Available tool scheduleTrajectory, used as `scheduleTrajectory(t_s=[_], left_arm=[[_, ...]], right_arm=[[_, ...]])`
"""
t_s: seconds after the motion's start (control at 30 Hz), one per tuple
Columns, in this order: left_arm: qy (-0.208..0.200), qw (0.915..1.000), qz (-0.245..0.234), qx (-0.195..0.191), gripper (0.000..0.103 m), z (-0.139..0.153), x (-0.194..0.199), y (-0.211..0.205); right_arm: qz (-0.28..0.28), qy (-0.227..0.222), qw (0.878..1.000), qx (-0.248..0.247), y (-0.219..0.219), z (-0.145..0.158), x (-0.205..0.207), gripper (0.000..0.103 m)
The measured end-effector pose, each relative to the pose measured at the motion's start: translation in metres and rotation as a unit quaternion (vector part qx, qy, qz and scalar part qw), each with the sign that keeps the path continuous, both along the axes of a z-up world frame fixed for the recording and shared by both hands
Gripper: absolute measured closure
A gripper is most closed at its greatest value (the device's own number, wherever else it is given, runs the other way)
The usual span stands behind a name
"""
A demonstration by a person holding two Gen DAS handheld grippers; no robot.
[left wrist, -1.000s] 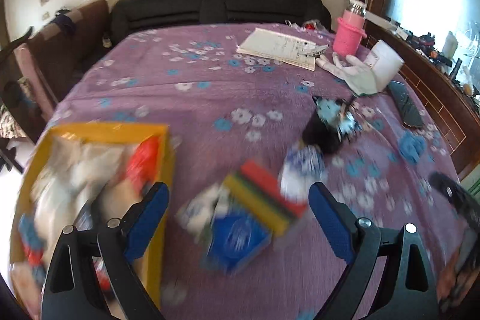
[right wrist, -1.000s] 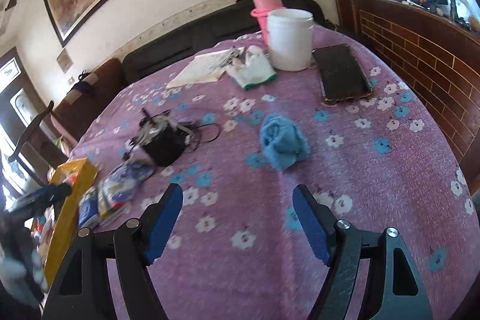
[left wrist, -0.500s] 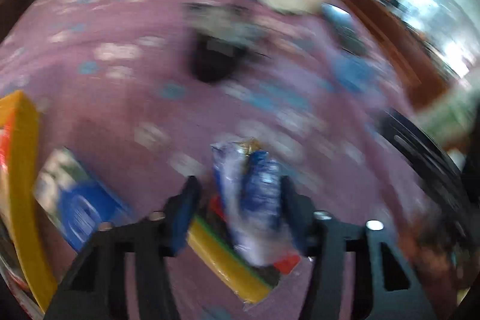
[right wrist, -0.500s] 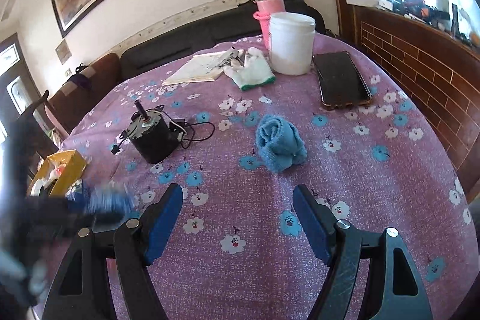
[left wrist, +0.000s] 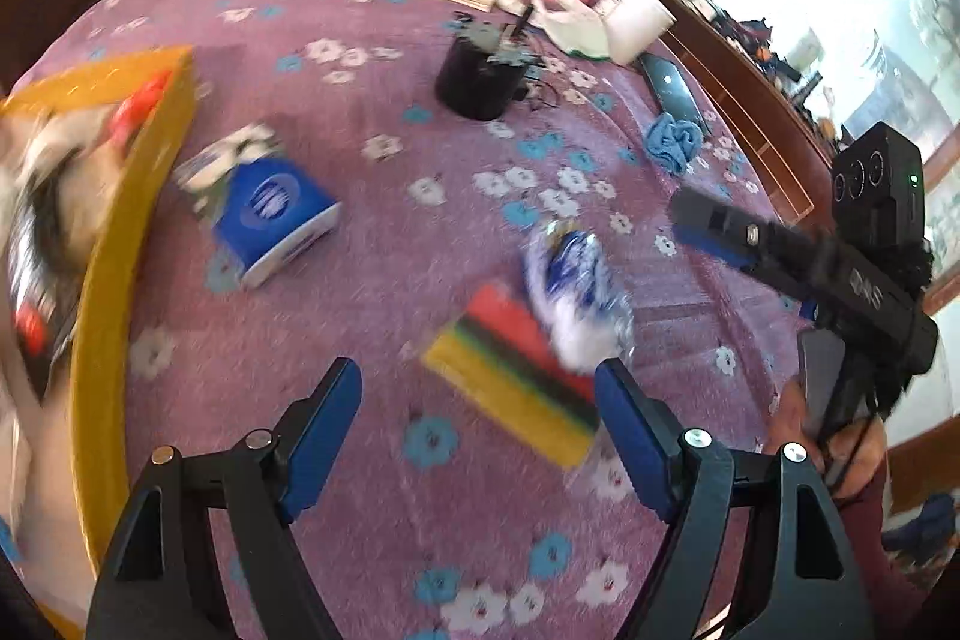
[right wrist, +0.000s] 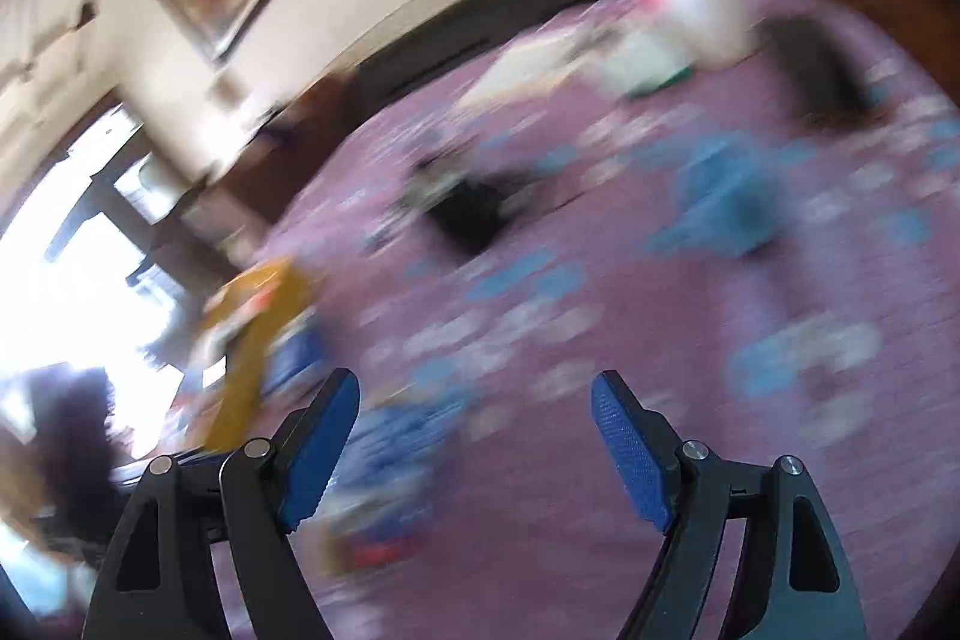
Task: Organize soft objects
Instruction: 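Grasp the blue Vinda bag with the right tool while the left tool grasps the red-green-yellow sponge pack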
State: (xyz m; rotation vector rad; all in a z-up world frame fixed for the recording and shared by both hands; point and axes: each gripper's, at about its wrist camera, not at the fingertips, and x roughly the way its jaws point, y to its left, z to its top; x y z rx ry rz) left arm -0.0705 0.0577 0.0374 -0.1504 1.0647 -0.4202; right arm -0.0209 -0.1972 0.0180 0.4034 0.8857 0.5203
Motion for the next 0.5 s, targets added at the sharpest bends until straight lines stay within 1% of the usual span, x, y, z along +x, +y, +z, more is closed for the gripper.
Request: scheduleTrajectory(t_s=[0.1,0.13,0.17,0.2,0.23,0.27,0.37,0.47,0.5], left_arm=[[-0.012,0.9995,0.023,0.016,0.024,0.001,-0.008,0.011],[-0.01,0.9993,0.03,0.019,0.024,0.0,-0.009,0.015],[-0.006,0.9993,0.033,0.017,0.024,0.0,-0.009,0.017],[-0.002,0.9994,0.034,0.012,0.024,-0.001,-0.01,0.018],[-0.002,0.9995,0.031,0.008,0.024,-0.001,-0.011,0.018],[-0.003,0.9996,0.028,0.01,0.024,-0.001,-0.012,0.016],[0.003,0.9998,0.017,0.007,0.024,-0.006,-0.013,0.005],[0.013,0.9998,0.006,0.011,0.024,-0.015,-0.007,-0.014],[0.015,0.9997,0.004,0.016,0.021,-0.018,-0.005,-0.021]], right_arm=[[0.026,0.015,0.998,-0.055,0.042,-0.006,0.002,0.019],[0.031,0.018,0.997,-0.072,0.054,-0.01,0.003,0.019],[0.037,0.022,0.995,-0.085,0.062,-0.014,0.005,0.022],[0.041,0.03,0.994,-0.095,0.067,-0.017,0.007,0.029],[0.038,0.029,0.994,-0.102,0.068,-0.018,0.006,0.043],[0.031,0.027,0.994,-0.105,0.064,-0.017,0.004,0.046],[-0.019,0.026,0.994,-0.109,0.034,-0.015,-0.004,0.046],[-0.059,0.041,0.991,-0.117,-0.001,-0.019,-0.007,0.046],[-0.072,0.042,0.99,-0.115,-0.014,-0.021,-0.011,0.046]])
